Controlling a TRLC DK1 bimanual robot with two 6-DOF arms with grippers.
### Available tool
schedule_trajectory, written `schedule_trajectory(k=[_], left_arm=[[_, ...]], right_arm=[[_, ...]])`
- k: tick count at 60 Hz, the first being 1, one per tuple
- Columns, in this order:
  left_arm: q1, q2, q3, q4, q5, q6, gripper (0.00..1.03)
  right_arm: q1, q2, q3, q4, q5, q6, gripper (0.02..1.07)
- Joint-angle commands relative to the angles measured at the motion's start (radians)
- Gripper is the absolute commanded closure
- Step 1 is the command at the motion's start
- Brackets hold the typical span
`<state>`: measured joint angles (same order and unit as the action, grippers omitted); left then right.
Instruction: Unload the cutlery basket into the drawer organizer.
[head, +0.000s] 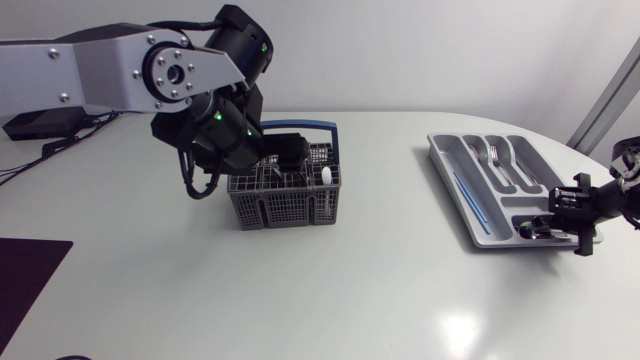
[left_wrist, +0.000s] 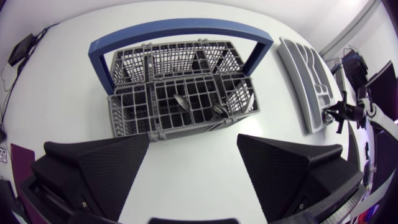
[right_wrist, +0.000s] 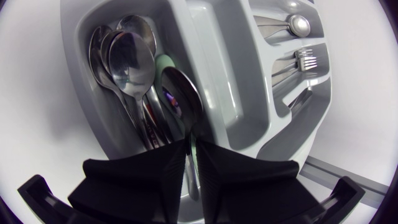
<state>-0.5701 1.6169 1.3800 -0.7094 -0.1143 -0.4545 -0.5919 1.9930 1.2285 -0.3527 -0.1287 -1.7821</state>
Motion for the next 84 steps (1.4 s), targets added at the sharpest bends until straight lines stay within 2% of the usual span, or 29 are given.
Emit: schedule_trajectory(k=[1, 11, 15, 21, 29, 37, 43, 50, 59, 64, 84], left_arm=[[0.018, 0.011, -0.039, 0.011, -0.007, -0.095, 0.04], [0.050, 0.024, -0.056, 0.016, -0.005, -0.213, 0.04], [0.061, 0.024, -0.061, 0.018, -0.005, -0.230, 0.04], [0.078, 0.024, -0.070, 0.019, -0.004, -0.253, 0.04], [0.099, 0.028, -0.088, 0.045, 0.011, -0.254, 0.04], [0.118, 0.029, -0.096, 0.068, 0.045, -0.268, 0.05], [0.124, 0.037, -0.099, 0.082, 0.053, -0.276, 0.07], [0.142, 0.054, -0.099, 0.090, 0.070, -0.276, 0.08], [0.153, 0.060, -0.099, 0.091, 0.073, -0.280, 0.10], [0.151, 0.063, -0.099, 0.091, 0.073, -0.283, 0.10], [0.153, 0.061, -0.085, 0.093, 0.140, -0.325, 0.10]], right_arm=[[-0.009, 0.020, -0.018, 0.032, 0.001, -0.028, 0.80], [-0.020, 0.003, -0.038, 0.064, -0.005, -0.025, 0.67], [-0.022, -0.026, -0.052, 0.066, -0.014, -0.020, 0.60], [-0.022, -0.077, -0.081, 0.064, -0.035, -0.011, 0.56], [-0.013, -0.161, -0.127, 0.066, -0.077, 0.033, 0.54], [0.007, -0.270, -0.175, 0.060, -0.130, 0.118, 0.44], [0.027, -0.356, -0.228, 0.050, -0.163, 0.153, 0.42], [0.061, -0.468, -0.296, 0.041, -0.200, 0.219, 0.32], [0.126, -0.612, -0.366, 0.009, -0.229, 0.299, 0.31], [0.167, -0.683, -0.399, -0.003, -0.239, 0.357, 0.25], [0.382, -0.895, -0.517, -0.051, -0.232, 0.544, 0.25]])
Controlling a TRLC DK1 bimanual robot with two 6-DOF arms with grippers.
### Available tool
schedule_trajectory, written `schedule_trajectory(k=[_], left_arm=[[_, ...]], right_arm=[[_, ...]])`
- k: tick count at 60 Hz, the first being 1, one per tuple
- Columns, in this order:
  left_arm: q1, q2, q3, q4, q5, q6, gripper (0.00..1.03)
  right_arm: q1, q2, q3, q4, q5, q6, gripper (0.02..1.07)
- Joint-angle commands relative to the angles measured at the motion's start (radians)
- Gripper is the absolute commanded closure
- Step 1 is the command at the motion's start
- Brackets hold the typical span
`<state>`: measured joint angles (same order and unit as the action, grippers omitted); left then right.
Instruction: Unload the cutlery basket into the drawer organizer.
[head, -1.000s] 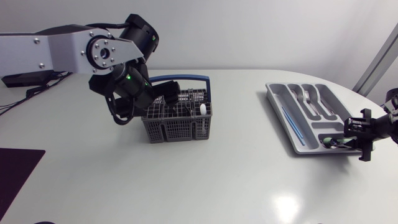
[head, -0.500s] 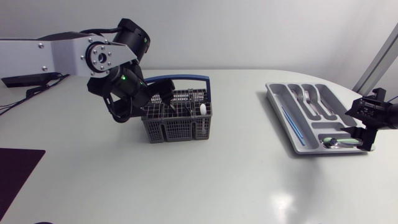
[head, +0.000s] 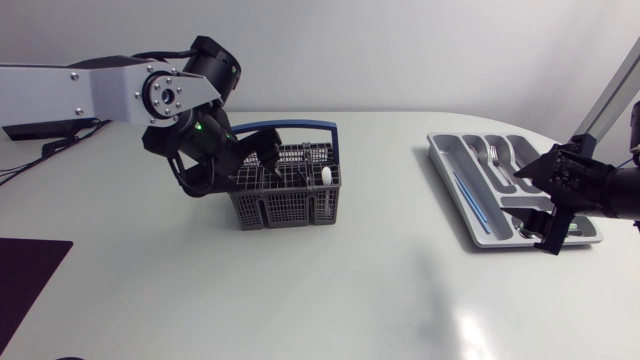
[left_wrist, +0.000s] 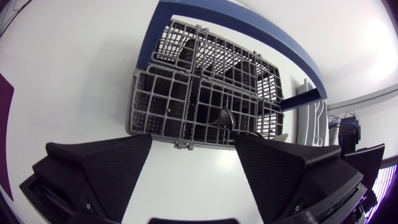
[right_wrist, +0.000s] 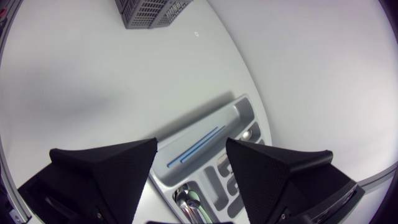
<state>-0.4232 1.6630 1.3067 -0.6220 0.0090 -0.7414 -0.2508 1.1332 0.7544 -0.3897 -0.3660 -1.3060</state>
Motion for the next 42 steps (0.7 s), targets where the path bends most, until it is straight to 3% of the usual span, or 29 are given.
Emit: schedule_trajectory(k=[1, 42], left_arm=[[0.006, 0.015, -0.011, 0.007, 0.020, -0.041, 0.10], [-0.011, 0.066, 0.083, 0.027, 0.126, -0.148, 0.11]], right_arm=[[0.050, -0.041, -0.047, -0.018, 0.006, 0.074, 0.25], [0.341, -0.165, -0.176, -0.018, 0.061, 0.321, 0.25]])
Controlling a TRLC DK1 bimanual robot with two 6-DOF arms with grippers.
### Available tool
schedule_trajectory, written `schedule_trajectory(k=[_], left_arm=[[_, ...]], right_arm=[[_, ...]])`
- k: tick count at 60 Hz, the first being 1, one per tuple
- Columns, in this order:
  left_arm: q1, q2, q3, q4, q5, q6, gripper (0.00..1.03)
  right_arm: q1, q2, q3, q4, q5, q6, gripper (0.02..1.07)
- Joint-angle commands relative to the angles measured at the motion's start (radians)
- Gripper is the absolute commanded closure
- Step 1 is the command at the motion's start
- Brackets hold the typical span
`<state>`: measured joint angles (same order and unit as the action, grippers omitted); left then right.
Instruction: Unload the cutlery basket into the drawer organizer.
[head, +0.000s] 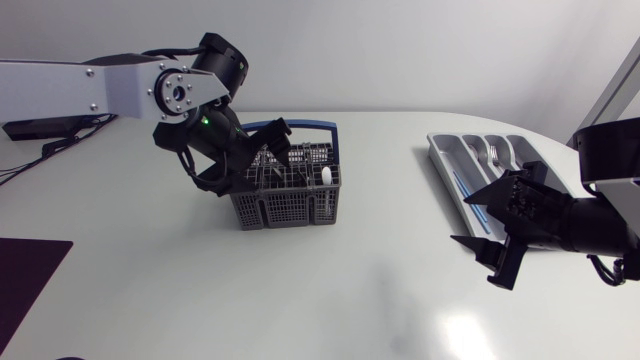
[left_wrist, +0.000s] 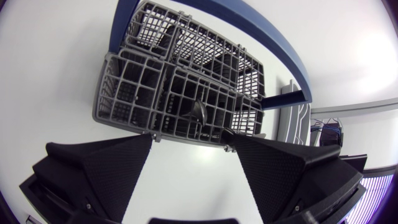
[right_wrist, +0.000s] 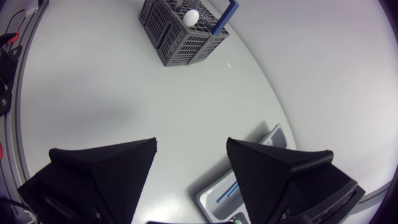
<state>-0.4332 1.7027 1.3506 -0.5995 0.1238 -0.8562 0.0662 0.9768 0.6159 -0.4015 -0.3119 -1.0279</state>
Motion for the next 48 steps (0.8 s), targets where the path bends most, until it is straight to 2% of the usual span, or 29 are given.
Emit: schedule_trajectory(k=[1, 14, 37, 48], left_arm=[[-0.001, 0.031, 0.044, 0.004, 0.017, -0.035, 0.11], [-0.004, 0.057, 0.091, -0.005, 0.020, -0.052, 0.11], [-0.022, 0.115, 0.183, -0.088, 0.007, -0.053, 0.11], [-0.024, 0.138, 0.205, -0.106, -0.027, -0.056, 0.21]], right_arm=[[0.037, -0.009, -0.041, -0.005, 0.010, 0.049, 0.25], [0.133, -0.013, -0.062, 0.013, 0.053, 0.114, 0.25], [0.265, -0.010, -0.094, 0.058, 0.117, 0.192, 0.25], [0.319, -0.006, -0.107, 0.084, 0.146, 0.223, 0.25]])
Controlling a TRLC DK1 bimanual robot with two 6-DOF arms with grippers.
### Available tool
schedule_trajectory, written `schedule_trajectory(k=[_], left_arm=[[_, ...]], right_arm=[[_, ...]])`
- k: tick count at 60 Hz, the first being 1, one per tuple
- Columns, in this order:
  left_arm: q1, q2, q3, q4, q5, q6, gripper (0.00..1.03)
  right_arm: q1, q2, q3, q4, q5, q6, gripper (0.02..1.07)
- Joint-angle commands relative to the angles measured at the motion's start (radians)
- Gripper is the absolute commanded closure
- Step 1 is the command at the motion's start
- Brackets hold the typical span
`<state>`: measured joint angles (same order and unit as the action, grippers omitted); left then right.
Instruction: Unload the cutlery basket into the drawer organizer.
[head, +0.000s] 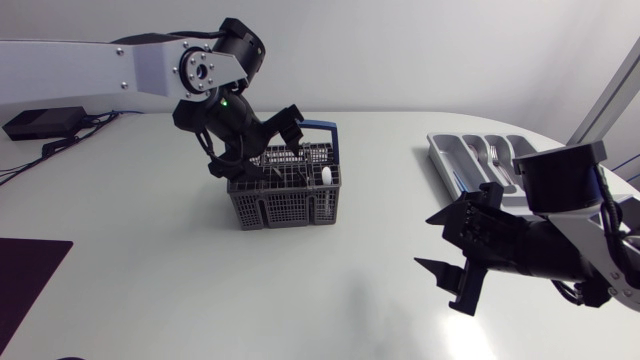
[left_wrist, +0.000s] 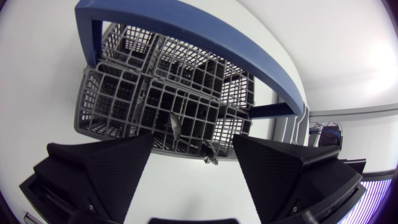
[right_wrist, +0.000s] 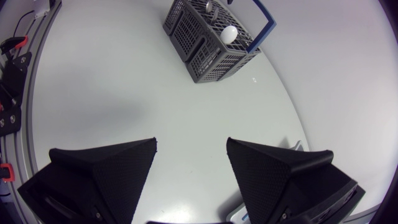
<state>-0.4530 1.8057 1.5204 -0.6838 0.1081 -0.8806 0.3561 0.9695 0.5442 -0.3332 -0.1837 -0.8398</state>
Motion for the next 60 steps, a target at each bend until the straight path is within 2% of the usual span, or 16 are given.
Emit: schedule_trajectory(k=[1, 6, 14, 19, 22, 34, 43, 60], left_arm=[[-0.006, 0.037, 0.038, -0.026, -0.013, -0.032, 0.22], [-0.006, 0.053, 0.052, -0.049, -0.021, -0.032, 0.28], [-0.006, 0.061, 0.061, -0.054, -0.025, -0.032, 0.29], [-0.009, 0.061, 0.063, -0.056, -0.056, -0.032, 0.42], [-0.012, 0.061, 0.064, -0.056, -0.070, -0.031, 0.47], [-0.015, 0.072, 0.069, -0.056, -0.070, -0.018, 0.49], [-0.021, 0.075, 0.072, -0.053, -0.102, -0.008, 0.71], [-0.026, 0.092, 0.073, -0.051, -0.107, 0.002, 0.73]], right_arm=[[0.034, 0.001, -0.036, 0.017, 0.021, 0.038, 0.25], [0.057, 0.011, -0.041, 0.031, 0.032, 0.053, 0.25], [0.081, 0.023, -0.044, 0.045, 0.039, 0.067, 0.25], [0.087, 0.034, -0.046, 0.056, 0.044, 0.068, 0.25], [0.092, 0.037, -0.046, 0.059, 0.046, 0.070, 0.25], [0.109, 0.051, -0.050, 0.072, 0.055, 0.079, 0.25], [0.115, 0.060, -0.053, 0.085, 0.058, 0.084, 0.25], [0.127, 0.075, -0.055, 0.099, 0.059, 0.091, 0.25]])
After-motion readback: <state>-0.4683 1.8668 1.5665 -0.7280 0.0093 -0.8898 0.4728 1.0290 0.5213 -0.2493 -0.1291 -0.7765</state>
